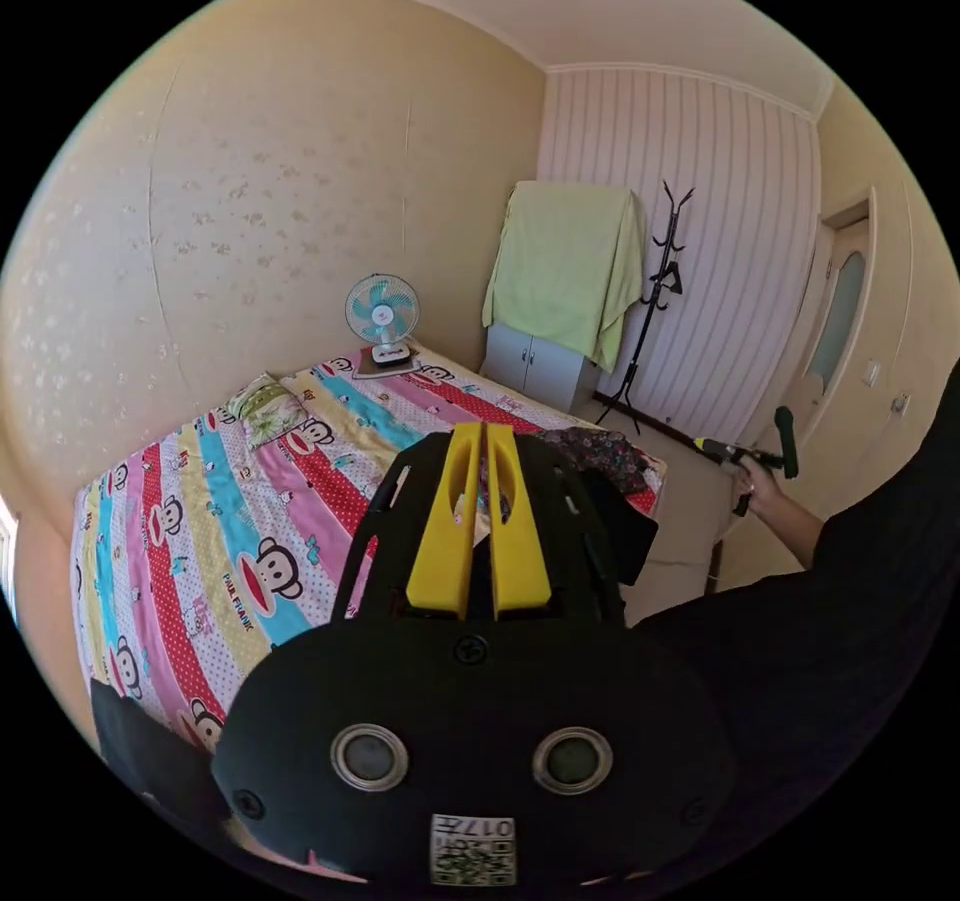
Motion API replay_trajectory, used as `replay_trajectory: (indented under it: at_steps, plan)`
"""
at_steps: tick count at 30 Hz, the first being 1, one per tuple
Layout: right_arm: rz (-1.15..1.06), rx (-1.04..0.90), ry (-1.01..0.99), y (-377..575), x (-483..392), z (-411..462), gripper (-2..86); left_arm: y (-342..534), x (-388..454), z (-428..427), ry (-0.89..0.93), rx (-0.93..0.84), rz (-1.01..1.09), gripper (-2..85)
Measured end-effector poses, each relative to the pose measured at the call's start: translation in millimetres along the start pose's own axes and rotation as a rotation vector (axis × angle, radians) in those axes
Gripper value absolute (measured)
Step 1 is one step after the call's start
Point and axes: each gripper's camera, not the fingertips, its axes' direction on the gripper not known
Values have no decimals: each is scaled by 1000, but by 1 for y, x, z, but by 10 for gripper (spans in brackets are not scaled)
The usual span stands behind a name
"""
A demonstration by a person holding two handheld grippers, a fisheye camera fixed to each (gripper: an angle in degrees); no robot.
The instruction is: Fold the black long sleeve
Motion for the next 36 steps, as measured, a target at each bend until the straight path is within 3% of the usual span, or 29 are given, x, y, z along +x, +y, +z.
replay_trajectory:
  at_steps: [4, 8, 10, 12, 17, 20, 22, 26, 29, 31, 33, 36]
  plan:
    - [-11, -256, -28, -48, 34, 82, 93, 9, 2, -7, -28, 35, -17, 57]
    - [-89, -382, 41, -87, 40, 135, 107, 17, 48, 2, -450, -74, 187, 107]
    - [-143, -434, 88, -114, 45, 164, 114, 30, 58, -9, -627, 87, 107, 105]
    - [-161, -468, 91, -136, 51, 184, 118, 40, 55, -15, -594, 170, 48, 81]
    - [-100, -561, 65, -179, 75, 233, 123, 51, 54, 20, -655, 66, 70, 80]
    - [-4, -649, 34, -179, 91, 258, 115, 57, 47, 36, -579, 52, 27, 76]
    - [151, -595, -10, -177, 107, 250, 99, 63, 34, 42, -518, 52, -37, 72]
    - [139, -532, -105, -167, 114, 212, 67, 79, -10, 57, -233, 28, -142, 59]
    - [150, -458, -406, -151, 124, 164, 45, 93, -25, 73, -115, 27, -101, 40]
    - [192, -327, -850, -130, 133, 121, 38, 100, -37, 86, -8, 14, -110, 30]
    - [184, -208, -1136, -112, 129, 89, 35, 110, -62, 102, 169, 13, -181, 33]
    - [79, -118, -1320, -96, 94, 43, 33, 122, -101, 124, 359, -8, -283, 55]
